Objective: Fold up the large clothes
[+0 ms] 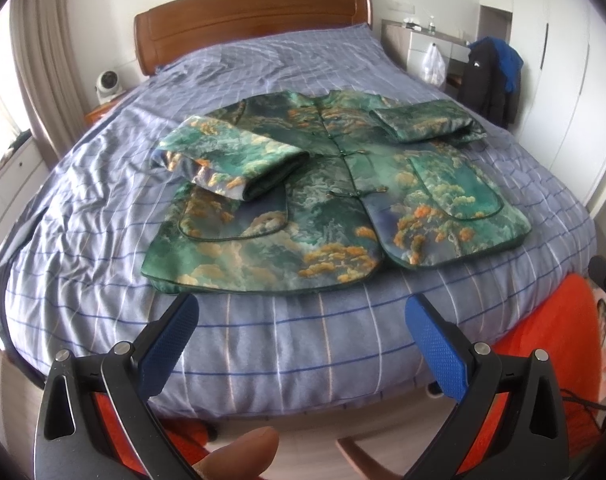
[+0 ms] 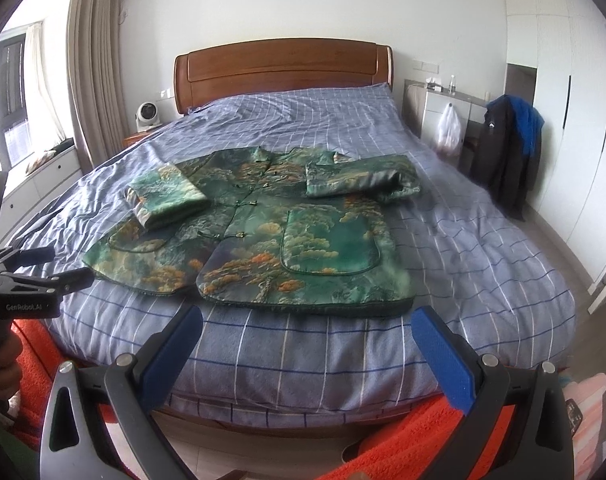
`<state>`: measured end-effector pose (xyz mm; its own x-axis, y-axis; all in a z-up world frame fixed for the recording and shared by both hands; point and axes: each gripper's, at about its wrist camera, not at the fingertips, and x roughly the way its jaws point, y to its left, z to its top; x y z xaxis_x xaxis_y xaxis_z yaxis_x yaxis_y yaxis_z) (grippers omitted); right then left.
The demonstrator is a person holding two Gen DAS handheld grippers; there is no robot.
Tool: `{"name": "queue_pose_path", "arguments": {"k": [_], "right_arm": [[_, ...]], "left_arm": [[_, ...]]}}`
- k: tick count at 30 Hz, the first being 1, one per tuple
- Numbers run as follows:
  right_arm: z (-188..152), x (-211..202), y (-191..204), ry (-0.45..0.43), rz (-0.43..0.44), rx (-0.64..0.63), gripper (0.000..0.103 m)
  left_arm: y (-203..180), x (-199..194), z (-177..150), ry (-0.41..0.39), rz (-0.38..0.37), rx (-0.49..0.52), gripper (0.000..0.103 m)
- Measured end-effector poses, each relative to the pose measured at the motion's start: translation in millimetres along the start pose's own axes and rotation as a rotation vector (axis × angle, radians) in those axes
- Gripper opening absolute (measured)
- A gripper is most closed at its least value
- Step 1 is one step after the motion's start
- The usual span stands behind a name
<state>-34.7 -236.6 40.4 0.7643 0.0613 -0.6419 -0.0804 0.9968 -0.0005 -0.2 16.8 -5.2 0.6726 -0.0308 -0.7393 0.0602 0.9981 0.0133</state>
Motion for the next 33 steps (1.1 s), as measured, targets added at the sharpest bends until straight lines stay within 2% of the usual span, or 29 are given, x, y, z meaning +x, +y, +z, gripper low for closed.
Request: {"name": "queue_pose_path", "arguments": {"k": [12,33], "right_arm": [[-2,2,15,0.012,0.011,-0.067,0.103],[-4,2,18,0.013,0.018,-0.074,0.103]], "left_arm": [[2,0,0,0.001,0.003,-0.003,0.103],[1,6,-4,0.025,0.01,0.002,0.103]]}}
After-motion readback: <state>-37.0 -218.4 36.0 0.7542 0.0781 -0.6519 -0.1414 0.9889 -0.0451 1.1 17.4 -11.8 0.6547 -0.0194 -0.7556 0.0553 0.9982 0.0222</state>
